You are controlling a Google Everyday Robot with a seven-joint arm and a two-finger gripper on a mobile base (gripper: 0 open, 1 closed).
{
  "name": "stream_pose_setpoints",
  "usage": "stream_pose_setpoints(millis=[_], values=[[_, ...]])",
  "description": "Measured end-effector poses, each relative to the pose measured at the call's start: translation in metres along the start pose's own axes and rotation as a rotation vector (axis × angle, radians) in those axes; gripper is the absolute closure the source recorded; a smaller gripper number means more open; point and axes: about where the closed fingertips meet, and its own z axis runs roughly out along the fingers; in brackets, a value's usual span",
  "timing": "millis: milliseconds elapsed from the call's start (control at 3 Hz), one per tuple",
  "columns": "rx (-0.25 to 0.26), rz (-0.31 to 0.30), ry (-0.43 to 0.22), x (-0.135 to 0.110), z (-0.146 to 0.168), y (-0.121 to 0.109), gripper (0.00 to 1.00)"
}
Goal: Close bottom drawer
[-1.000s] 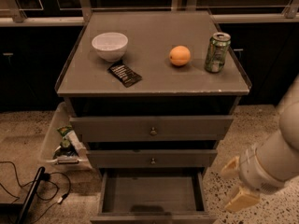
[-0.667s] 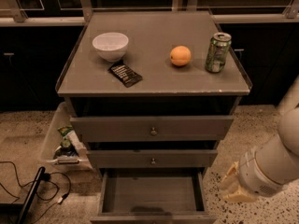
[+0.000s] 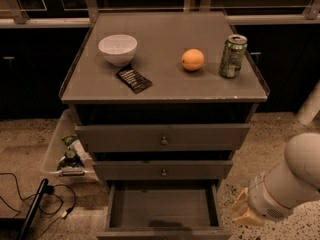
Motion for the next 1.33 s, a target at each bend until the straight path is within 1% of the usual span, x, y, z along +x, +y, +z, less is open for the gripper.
stream_pose_setpoints(millis=[333,667,1000,1333], values=[[-0.083,0.068,-0.016,0.026,0.092,0.002,1.0],[-0.079,0.11,-0.051,0.046,0.166,-0.02,1.0],[-0.123,0.195,-0.088,0.066,0.223,-0.044,1.0],[-0.175,0.221,-0.1,0.072,0.25,-0.033,1.0]])
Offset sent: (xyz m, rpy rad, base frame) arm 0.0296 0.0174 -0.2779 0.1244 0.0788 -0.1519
